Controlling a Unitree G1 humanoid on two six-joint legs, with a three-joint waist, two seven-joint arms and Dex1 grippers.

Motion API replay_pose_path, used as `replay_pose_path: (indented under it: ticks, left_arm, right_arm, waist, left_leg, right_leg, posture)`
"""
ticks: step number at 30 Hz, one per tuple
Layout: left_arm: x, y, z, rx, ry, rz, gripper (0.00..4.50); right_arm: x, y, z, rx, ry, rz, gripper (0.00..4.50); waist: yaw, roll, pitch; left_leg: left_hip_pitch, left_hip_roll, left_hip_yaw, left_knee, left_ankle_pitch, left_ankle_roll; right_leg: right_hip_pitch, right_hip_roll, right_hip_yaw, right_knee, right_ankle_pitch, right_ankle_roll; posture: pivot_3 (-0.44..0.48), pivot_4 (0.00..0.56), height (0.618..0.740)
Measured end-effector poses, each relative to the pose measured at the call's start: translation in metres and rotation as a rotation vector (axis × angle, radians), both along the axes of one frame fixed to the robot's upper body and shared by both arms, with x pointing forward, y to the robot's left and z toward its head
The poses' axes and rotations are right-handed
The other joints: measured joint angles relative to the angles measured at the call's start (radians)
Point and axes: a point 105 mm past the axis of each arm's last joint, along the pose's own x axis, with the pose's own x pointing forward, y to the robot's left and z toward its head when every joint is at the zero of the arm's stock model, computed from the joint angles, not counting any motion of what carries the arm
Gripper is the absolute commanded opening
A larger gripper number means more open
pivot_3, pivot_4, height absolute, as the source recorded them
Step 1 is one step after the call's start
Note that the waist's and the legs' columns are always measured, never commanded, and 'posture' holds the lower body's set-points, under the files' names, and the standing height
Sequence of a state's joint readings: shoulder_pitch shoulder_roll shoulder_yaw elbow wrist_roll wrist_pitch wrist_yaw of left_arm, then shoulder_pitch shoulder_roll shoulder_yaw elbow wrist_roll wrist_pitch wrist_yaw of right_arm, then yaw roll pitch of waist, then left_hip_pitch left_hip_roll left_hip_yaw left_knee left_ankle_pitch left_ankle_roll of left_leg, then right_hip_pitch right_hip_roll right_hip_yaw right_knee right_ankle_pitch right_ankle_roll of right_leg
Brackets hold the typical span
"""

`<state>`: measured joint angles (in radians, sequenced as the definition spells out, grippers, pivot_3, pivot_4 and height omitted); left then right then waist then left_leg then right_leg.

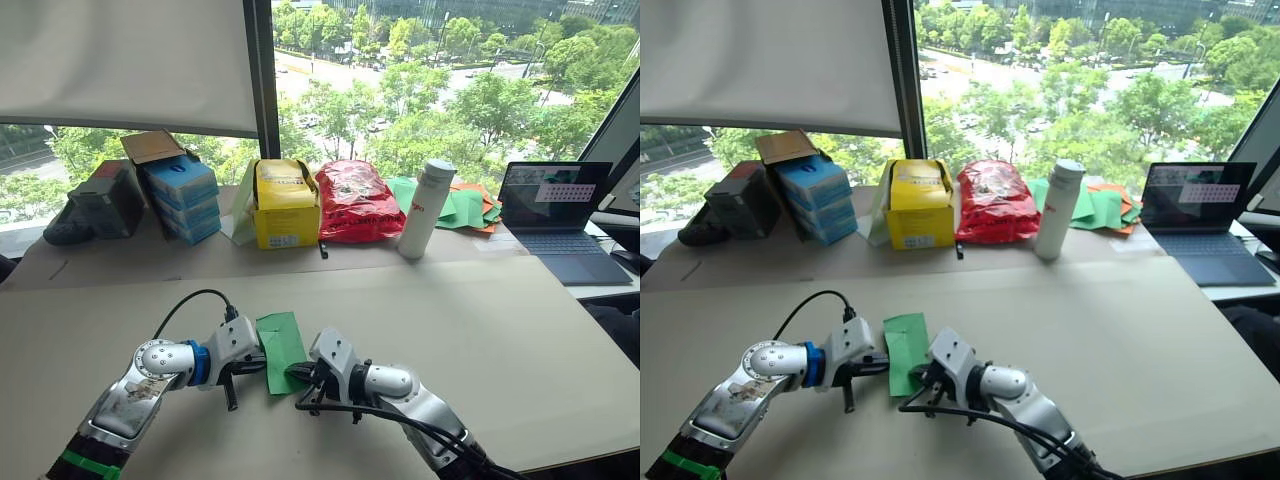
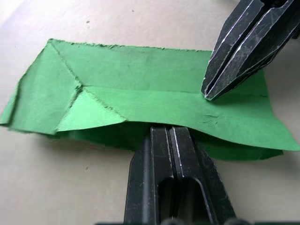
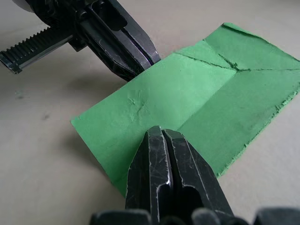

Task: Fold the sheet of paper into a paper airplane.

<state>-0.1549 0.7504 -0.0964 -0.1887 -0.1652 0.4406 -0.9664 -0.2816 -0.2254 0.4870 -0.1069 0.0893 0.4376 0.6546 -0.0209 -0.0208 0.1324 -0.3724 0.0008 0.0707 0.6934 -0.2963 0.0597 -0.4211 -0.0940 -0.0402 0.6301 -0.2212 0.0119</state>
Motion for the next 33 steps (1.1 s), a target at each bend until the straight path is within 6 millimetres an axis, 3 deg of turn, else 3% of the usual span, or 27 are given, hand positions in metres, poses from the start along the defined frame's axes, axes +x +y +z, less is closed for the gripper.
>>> replay_pose_path:
  ticks: [3, 9, 14, 18, 25, 33]
  left_arm:
    - [0.002, 0.017, 0.012, -0.042, 0.013, 0.093, 0.00]
    - [0.007, 0.002, 0.043, -0.188, -0.031, 0.082, 0.00]
    - [0.004, -0.019, 0.016, -0.215, 0.041, 0.045, 0.00]
    - [0.007, -0.020, -0.005, -0.159, 0.056, 0.038, 0.00]
    - [0.008, -0.025, -0.007, -0.091, -0.012, -0.033, 0.00]
    - [0.007, -0.025, -0.008, -0.085, -0.013, -0.039, 0.00]
  right_arm:
    - [0.002, 0.000, 0.002, -0.003, -0.003, 0.013, 0.07]
    - [0.004, 0.000, 0.002, -0.008, 0.001, 0.027, 0.07]
    - [0.004, 0.001, 0.004, -0.010, -0.002, 0.040, 0.07]
    - [0.005, -0.001, 0.004, -0.017, 0.001, 0.039, 0.07]
    - [0.011, -0.007, 0.007, -0.040, -0.004, 0.040, 0.07]
    - [0.045, -0.015, 0.010, -0.077, -0.037, 0.051, 0.07]
  waist:
    - [0.004, 0.000, 0.000]
    - [0.009, 0.000, 0.000]
    - [0.008, 0.000, 0.001]
    - [0.008, 0.000, 0.001]
    - [0.014, 0.001, 0.001]
    - [0.009, 0.001, 0.000]
  left_leg:
    - [-0.001, 0.000, 0.000, 0.000, 0.000, 0.000]
    - [-0.001, -0.002, -0.001, 0.001, 0.000, 0.000]
    - [-0.002, -0.002, -0.001, 0.000, 0.000, -0.002]
    - [-0.002, -0.002, -0.001, 0.000, -0.001, -0.002]
    - [-0.001, -0.003, -0.002, 0.000, -0.001, -0.001]
    - [-0.001, -0.003, -0.002, 0.000, -0.001, -0.001]
  right_leg:
    - [0.000, -0.002, 0.000, 0.000, 0.000, 0.000]
    - [0.000, -0.007, 0.000, -0.001, 0.000, 0.000]
    - [0.000, -0.005, 0.000, -0.001, 0.000, 0.000]
    - [-0.001, -0.005, 0.000, -0.001, 0.000, 0.000]
    - [0.000, -0.010, 0.000, -0.002, 0.000, 0.000]
    - [0.001, -0.010, -0.001, -0.002, 0.000, 0.000]
  posture:
    - [0.000, 0.150, 0.740]
    - [0.000, 0.150, 0.740]
    - [0.000, 0.150, 0.740]
    - [0.000, 0.150, 0.740]
    - [0.000, 0.150, 0.740]
    - [0.000, 0.150, 0.740]
